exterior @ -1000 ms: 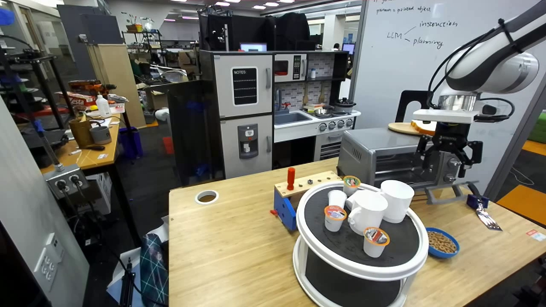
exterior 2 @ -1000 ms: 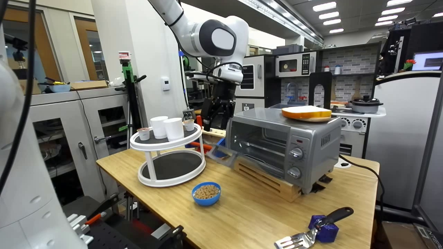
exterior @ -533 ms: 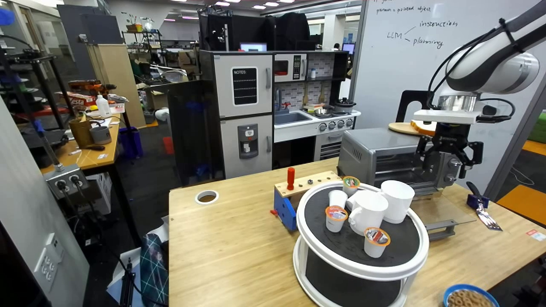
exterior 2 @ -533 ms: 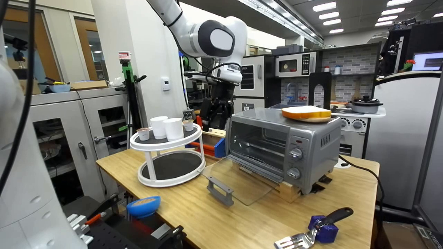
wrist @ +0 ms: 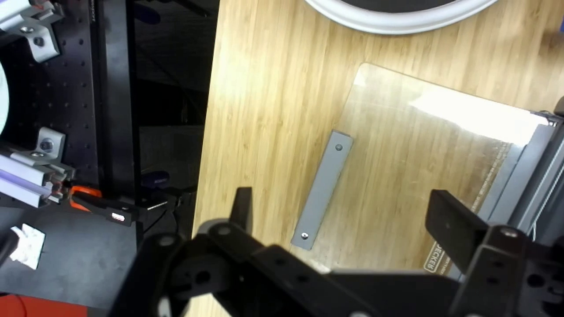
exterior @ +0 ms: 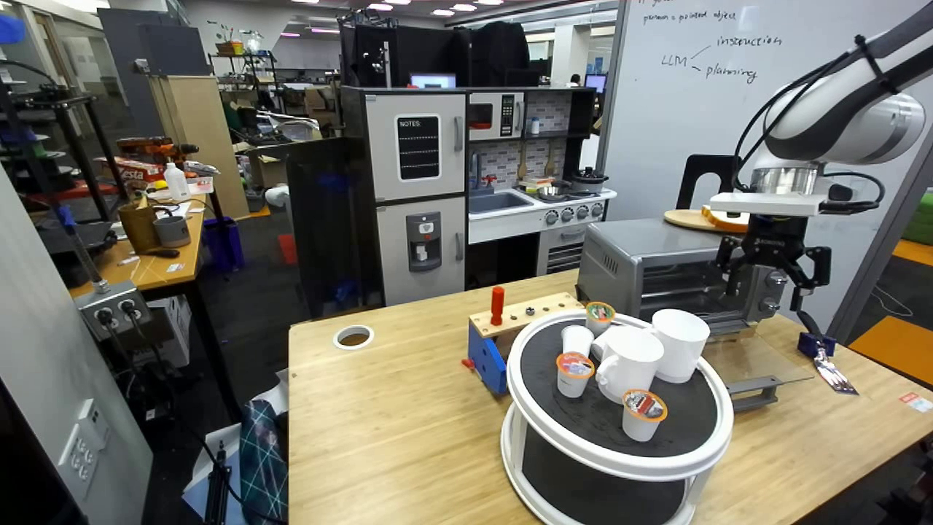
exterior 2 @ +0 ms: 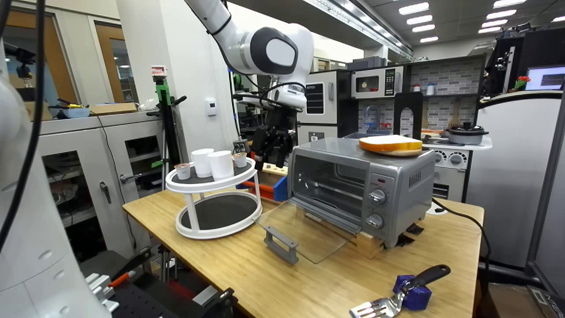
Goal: Open the oven door, place the mug on the right inside the oven
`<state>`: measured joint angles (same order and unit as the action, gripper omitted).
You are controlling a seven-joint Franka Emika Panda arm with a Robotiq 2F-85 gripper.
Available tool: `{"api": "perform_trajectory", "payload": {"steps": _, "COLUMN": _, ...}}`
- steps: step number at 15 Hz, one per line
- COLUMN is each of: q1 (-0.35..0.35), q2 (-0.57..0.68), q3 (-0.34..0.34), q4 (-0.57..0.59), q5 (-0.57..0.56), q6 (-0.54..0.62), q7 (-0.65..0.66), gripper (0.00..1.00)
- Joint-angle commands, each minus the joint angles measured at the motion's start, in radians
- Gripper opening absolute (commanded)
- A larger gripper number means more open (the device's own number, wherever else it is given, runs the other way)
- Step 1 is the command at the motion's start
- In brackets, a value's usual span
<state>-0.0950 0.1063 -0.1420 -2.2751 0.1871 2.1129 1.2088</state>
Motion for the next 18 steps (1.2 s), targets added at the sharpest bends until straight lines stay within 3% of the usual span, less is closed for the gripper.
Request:
{"api": "perform_trajectory", "payload": {"steps": 1, "q1": -0.003, "q2": -0.068, "q3": 0.006, "q4": -0.062, "q5": 0.014, "q6": -0.021, "q7": -0.03, "gripper": 1.0}}
{"api": "perform_trajectory", "payload": {"steps": 4, "q1": -0.003, "q2": -0.105, "q3": 0.013, "q4": -0.102, "q5": 0.022, "q6": -0.045, "q7": -0.039, "gripper": 1.0}}
{"api": "perform_trajectory", "payload": {"steps": 5, "q1": -0.004, "q2": -0.066, "q3": 0.013, "q4": -0.07, "q5": 0.0, "q6": -0.038, "q7": -0.008, "gripper": 1.0}}
{"api": "perform_trajectory", "payload": {"steps": 18, "q1": -0.004, "q2": -0.089, "q3": 0.016, "q4": -0.091, "q5": 0.0, "q6": -0.041, "q7": -0.012, "gripper": 1.0}}
